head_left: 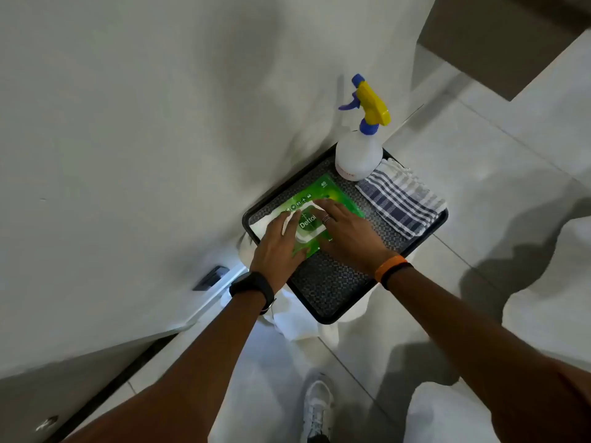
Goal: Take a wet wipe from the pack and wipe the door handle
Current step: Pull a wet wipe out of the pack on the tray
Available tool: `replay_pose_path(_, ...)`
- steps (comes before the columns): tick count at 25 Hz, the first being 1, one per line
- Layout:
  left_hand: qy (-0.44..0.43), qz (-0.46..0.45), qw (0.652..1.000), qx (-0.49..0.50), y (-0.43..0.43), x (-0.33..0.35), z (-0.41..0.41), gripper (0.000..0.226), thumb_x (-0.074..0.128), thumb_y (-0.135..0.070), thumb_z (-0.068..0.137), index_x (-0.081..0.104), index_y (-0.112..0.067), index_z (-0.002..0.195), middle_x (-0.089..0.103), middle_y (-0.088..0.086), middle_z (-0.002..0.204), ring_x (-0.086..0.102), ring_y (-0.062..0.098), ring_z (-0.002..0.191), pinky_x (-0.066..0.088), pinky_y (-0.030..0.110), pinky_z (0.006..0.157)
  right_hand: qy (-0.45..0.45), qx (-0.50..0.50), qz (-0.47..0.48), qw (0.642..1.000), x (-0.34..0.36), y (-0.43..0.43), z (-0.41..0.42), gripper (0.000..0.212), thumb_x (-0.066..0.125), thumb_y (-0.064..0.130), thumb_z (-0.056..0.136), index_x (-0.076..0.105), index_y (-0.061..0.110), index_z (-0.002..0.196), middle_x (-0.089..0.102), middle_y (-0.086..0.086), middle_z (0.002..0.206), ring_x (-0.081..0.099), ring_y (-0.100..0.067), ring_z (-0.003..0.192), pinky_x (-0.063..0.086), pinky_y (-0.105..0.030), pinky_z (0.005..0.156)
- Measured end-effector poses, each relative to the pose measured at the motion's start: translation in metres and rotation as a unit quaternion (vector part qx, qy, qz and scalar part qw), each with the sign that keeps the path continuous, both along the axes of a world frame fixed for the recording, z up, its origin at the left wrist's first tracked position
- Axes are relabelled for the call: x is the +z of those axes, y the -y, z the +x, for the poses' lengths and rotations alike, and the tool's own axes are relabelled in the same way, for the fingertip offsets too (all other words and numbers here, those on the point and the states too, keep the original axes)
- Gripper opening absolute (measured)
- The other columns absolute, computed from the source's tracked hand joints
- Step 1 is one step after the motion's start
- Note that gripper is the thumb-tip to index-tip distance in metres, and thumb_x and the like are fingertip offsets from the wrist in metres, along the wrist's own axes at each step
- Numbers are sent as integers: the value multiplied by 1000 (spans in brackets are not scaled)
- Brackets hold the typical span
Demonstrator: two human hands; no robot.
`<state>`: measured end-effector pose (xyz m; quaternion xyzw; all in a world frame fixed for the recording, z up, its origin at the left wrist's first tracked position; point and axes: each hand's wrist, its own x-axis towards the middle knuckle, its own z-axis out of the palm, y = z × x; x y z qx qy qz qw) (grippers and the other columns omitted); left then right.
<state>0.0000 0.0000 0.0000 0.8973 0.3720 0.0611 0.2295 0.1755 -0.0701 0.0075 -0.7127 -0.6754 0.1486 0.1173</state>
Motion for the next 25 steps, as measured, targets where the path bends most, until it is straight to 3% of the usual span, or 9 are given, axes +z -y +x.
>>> replay_pose_path(3, 2, 6, 1000, 10, -8, -14, 8, 66, 77, -19, 94, 43, -2, 149, 44, 19, 148, 41, 33, 136, 43, 45, 111, 62, 28, -12, 998, -17, -5, 8, 52, 59, 26, 101, 46, 18, 151, 44, -7, 160, 47, -28, 143, 57, -42, 96)
replay_pose_path(6, 31, 9, 999, 26, -12, -22, 11, 59, 80, -13, 91, 53, -1, 141, 53, 17, 141, 47, 31, 128, 47, 44, 107, 85, 50, 33, 995, -34, -8, 16, 44, 66, 25, 97, 60, 14, 140, 58, -10, 148, 63, -33, 124, 63, -45, 85)
replay_pose_path(10, 48, 34, 998, 30, -15, -33, 9, 54, 88, -16, 83, 64, 1, 129, 59, 17, 134, 53, 34, 120, 50, 42, 100, 145, 81, 122, 979, -50, -7, 26, 40, 65, 28, 98, 65, 11, 135, 65, -11, 140, 71, -28, 107, 63, -40, 77)
replay_pose_path(14, 63, 54, 996, 26, -17, -40, 9, 54, 92, -17, 78, 69, 0, 123, 62, 19, 130, 57, 36, 113, 53, 43, 94, 150, 74, 183, 969, -65, -1, 21, 38, 60, 19, 100, 64, 6, 135, 65, -16, 140, 72, -30, 103, 62, -39, 81)
replay_pose_path(18, 66, 37, 997, 29, -20, -34, 9, 67, 93, -22, 77, 62, -4, 134, 65, 15, 126, 58, 33, 113, 54, 42, 92, 64, 21, 185, 980, -56, -10, 16, 39, 42, 26, 106, 65, 10, 133, 68, -13, 137, 72, -33, 96, 61, -40, 79)
replay_pose_path(20, 80, 18, 996, 47, -22, -27, 9, 68, 90, -27, 81, 57, -8, 138, 70, 13, 117, 62, 29, 106, 55, 37, 83, -16, -35, 170, 985, -45, -20, 13, 40, 44, 37, 106, 65, 14, 132, 69, -9, 134, 73, -31, 95, 61, -38, 77)
replay_pose_path(25, 117, 21, 991, 62, -28, -17, 11, 28, 68, 0, 98, 67, -2, 126, 73, 19, 103, 67, 33, 94, 59, 42, 75, -177, -209, 120, 954, -39, -25, 11, 47, 70, 39, 95, 54, 22, 136, 67, -2, 132, 74, -16, 90, 62, -38, 73)
